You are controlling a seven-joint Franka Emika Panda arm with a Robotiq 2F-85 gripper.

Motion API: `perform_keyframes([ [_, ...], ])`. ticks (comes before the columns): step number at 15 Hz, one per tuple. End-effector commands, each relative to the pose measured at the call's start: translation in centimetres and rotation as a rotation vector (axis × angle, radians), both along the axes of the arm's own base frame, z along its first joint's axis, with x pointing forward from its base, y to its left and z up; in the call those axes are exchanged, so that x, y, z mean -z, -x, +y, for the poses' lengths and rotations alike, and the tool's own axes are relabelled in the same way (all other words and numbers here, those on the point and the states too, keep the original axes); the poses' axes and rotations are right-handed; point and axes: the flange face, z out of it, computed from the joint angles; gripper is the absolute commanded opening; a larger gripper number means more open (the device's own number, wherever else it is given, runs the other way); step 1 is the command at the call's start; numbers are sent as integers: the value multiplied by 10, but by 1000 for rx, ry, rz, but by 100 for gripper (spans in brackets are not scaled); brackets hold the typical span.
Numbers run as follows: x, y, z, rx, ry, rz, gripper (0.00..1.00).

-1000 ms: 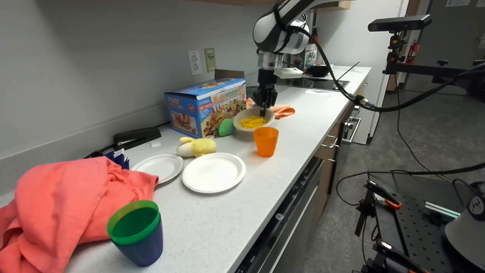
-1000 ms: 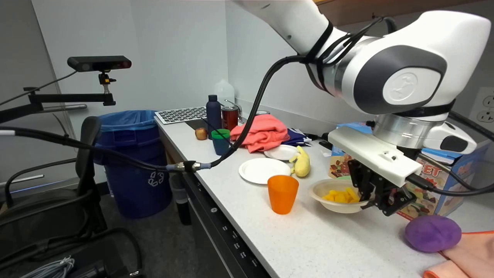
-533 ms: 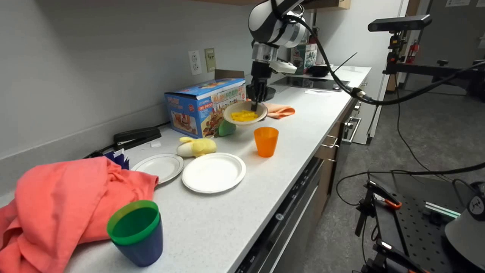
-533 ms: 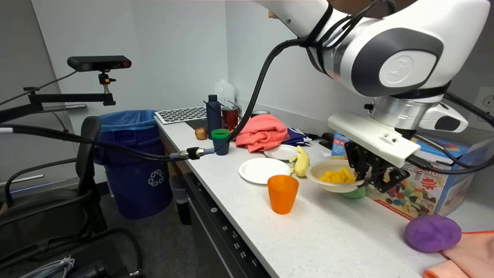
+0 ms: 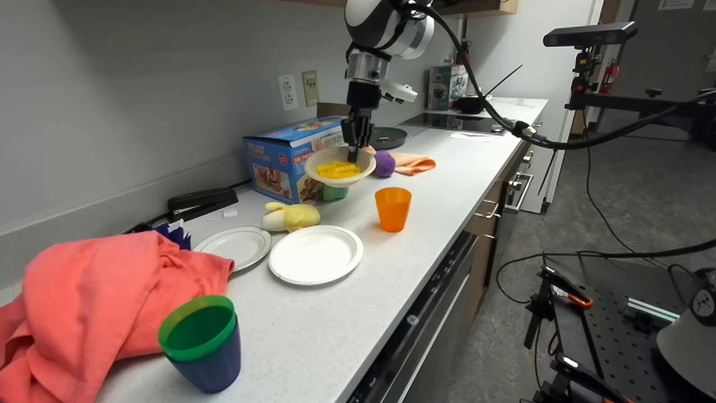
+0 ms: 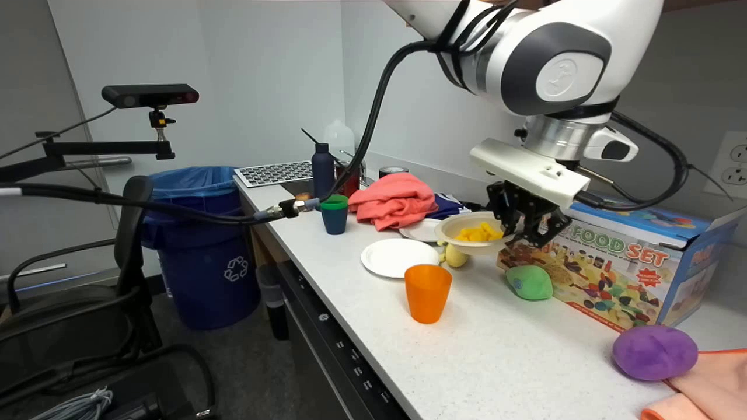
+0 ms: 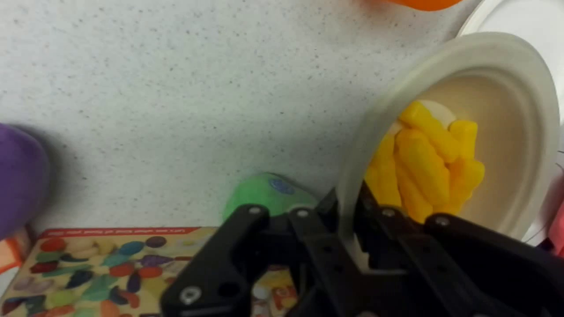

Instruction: Pick up the plate and pour it's contents on the other plate

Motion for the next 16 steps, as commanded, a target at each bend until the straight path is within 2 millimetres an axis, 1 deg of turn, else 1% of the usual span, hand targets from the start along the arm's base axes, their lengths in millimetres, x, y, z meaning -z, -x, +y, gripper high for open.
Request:
perform_keyframes([
  [1, -7, -11, 27, -80, 12, 2, 2],
  [4, -6, -18, 49, -104, 30, 1, 2],
  [7, -4, -20, 66, -126, 53, -4, 2],
  [13, 1, -19, 82, -152, 118, -8, 2],
  [16, 4, -8, 84, -158, 140, -17, 2],
])
